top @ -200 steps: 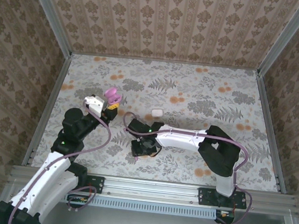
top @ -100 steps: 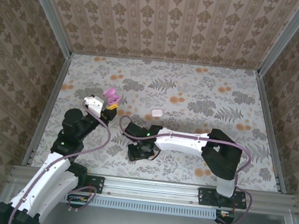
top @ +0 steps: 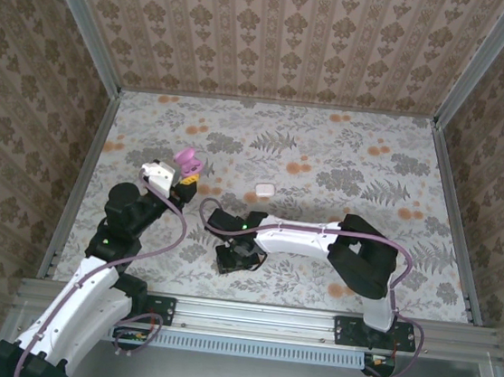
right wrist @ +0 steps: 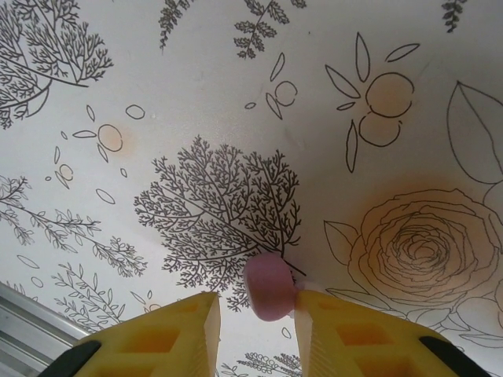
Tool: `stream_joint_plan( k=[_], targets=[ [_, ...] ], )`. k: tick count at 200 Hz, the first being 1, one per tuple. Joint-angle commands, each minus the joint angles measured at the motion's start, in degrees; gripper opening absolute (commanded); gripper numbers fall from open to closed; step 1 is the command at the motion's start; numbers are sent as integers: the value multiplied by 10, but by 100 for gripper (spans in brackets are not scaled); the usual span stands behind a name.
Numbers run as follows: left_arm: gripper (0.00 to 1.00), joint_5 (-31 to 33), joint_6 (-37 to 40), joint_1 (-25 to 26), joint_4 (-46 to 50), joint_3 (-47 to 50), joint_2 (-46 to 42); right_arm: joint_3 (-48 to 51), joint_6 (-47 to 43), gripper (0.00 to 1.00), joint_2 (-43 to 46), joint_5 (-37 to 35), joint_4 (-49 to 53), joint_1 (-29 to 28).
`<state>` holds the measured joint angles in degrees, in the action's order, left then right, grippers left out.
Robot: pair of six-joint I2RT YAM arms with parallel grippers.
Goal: Insert the wireless bluetooth earbuds into the charging case
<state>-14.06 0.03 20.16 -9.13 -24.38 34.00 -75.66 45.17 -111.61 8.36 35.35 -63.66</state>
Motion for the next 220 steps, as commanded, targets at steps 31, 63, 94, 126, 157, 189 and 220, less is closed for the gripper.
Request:
stream_joint_plan(
  k=[31,63,94,126,157,189,220],
  targets=[
    [37,0,1,-1,-6,3,-7,-25,4,32,-18,-6,34,-3],
    [37,-2,2,0,-7,3,-7,-33,-2,32,-25,-11,50,-3],
    [37,-1,1,-1,-7,3,-7,-41,-6,32,-29,-32,69,-2],
    [37,-3,1,-2,-7,3,-8,-51,-11,31,-33,-46,78,-3],
    [37,-2,1,-2,-8,4,-7,-55,-12,31,-36,-49,79,-4],
    [38,-2,1,-1,-8,5,-9,-56,-11,29,-38,-57,77,-3],
    [38,-4,1,-1,-8,5,-9,-63,-13,29,-47,-59,79,-3]
  ],
)
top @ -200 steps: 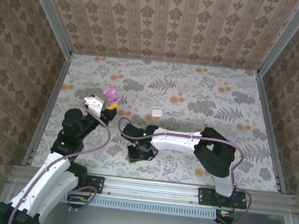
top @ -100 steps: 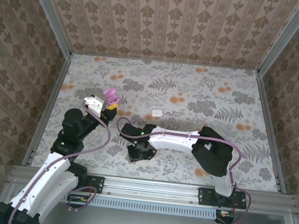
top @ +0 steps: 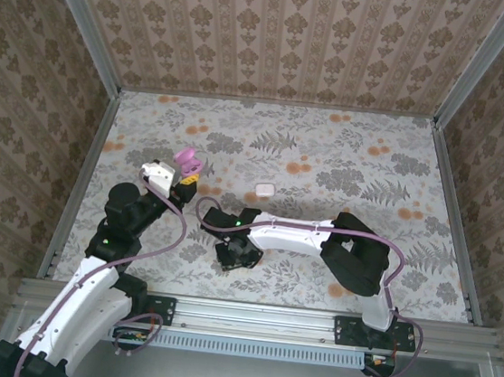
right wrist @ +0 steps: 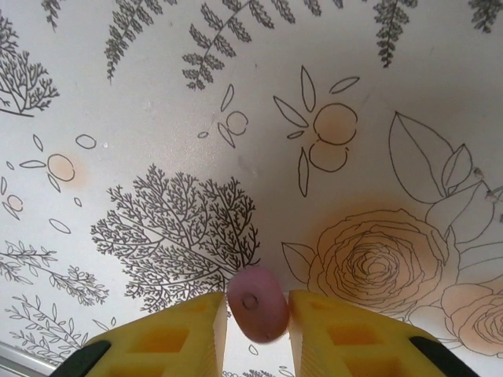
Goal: Insert the wireless bluetooth earbuds into the charging case
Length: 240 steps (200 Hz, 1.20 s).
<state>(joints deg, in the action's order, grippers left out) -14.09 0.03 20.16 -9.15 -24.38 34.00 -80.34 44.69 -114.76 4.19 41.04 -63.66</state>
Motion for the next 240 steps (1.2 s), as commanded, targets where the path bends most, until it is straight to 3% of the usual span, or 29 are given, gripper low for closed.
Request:
stream_joint_plan(
  k=[1,16,155,196,240],
  targets=[
    [38,-3,1,-1,-8,5,-9,-15,-8,29,-16,-18,22,-3],
    [38,-3,1,-1,-8,4,-10,-16,-7,25,-15,-23,22,-3],
    [38,-5,2,-1,-7,5,-10,-10,-8,24,-16,-41,16,1],
    [38,-13,0,-2,-11,3,-4,19,-8,23,54,-60,-8,12],
    [38,-50,-13,-1,-37,-2,25,102,-6,23,200,-46,-70,62]
  ],
)
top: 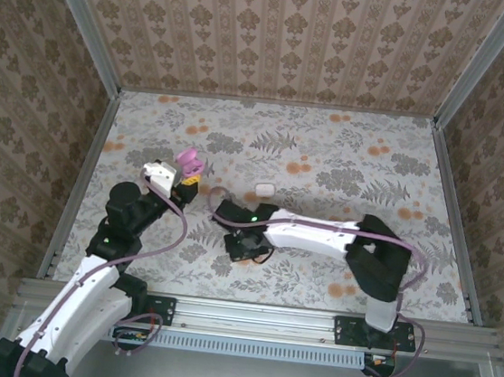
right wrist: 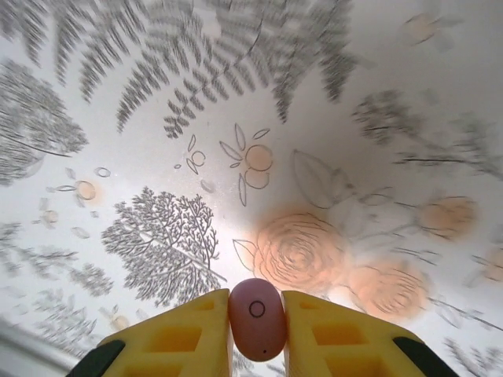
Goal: Insert the wireless bluetooth earbuds into the charging case
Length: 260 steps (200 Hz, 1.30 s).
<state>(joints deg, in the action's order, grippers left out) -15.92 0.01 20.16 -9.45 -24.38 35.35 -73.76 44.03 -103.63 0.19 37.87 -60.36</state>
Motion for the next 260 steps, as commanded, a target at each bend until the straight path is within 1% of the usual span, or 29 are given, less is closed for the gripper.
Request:
stream_joint_plan(
  k=[1,25,40,44,60,67,71,82,107,140,153,172,199,241,260],
  targets=[
    [38,-32,-13,0,-34,-2,12,39,1,23,92,-5,-40,32],
    [37,-59,-19,11,-55,-8,40,82,5,24,182,18,-82,74],
    [37,-69,-16,28,-66,-16,60,105,4,24,235,35,-114,101],
    [37,-71,-14,33,-70,-18,65,108,2,24,261,41,-119,108],
    [37,-80,-8,55,-83,-26,92,108,-12,25,309,50,-125,130],
    [37,-86,-7,55,-91,-29,106,100,-23,25,323,54,-123,136],
    [37,-90,-7,75,-98,-31,113,94,-30,25,330,54,-120,139],
    [37,-105,-6,90,-117,-35,135,76,-52,25,342,56,-114,142],
    [37,-123,-2,123,-147,-47,180,37,-92,25,344,74,-114,144],
    [37,-143,6,145,-193,-48,207,9,-114,26,317,105,-114,143],
    [37,-159,12,147,-206,-46,209,1,-124,25,303,130,-120,143],
    [37,-171,17,148,-217,-44,208,-4,-127,25,296,138,-124,143],
    [37,-182,32,152,-242,-37,209,-16,-131,25,285,176,-141,139],
    [37,-201,37,153,-233,-49,220,-30,-148,25,271,192,-143,129],
    [37,-203,39,153,-231,-50,220,-39,-158,25,263,183,-127,130]
  ],
)
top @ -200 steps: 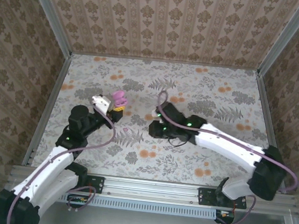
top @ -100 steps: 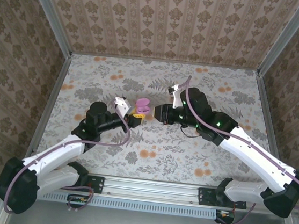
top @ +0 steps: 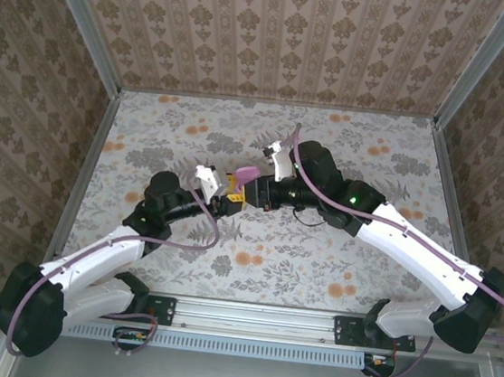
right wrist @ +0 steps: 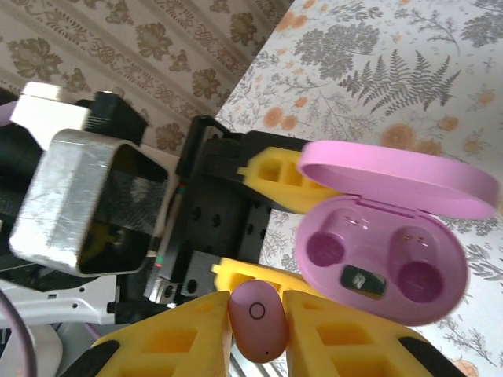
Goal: Insert the wireless bluetooth earbuds into the charging case
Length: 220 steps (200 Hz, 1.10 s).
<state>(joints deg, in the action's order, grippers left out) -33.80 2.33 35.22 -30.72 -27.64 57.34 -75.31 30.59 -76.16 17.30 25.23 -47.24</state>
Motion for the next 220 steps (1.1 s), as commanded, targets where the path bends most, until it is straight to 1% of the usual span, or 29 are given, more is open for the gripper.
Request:
stream_joint_plan(
  k=[1,30,54,107,130,142,170,187,205,220],
  targets=[
    [37,-25,15,3,-18,-18,0,-24,-24,25,-12,12,0,-2],
    [37,-25,16,4,-18,-17,-4,-33,-27,25,-25,-18,23,-2],
    [37,-19,21,5,-16,-14,-8,-34,-15,25,-32,-28,17,-2],
    [37,-15,27,6,-6,-12,-17,-31,-4,25,-24,-58,39,5],
    [37,-17,28,6,-4,-12,-22,-25,-17,25,-17,-61,52,14],
    [37,-22,33,6,4,-15,-25,-24,-24,25,-15,-59,69,20],
    [37,-21,37,6,5,-15,-26,-28,-31,25,-12,-48,72,25],
    [37,-18,37,6,5,-15,-22,-29,-23,25,-12,-28,57,24],
    [37,-14,35,6,4,-15,-19,-26,-3,25,-15,-4,12,21],
    [37,-10,35,7,5,-17,-18,-28,4,25,-20,4,1,16]
  ],
)
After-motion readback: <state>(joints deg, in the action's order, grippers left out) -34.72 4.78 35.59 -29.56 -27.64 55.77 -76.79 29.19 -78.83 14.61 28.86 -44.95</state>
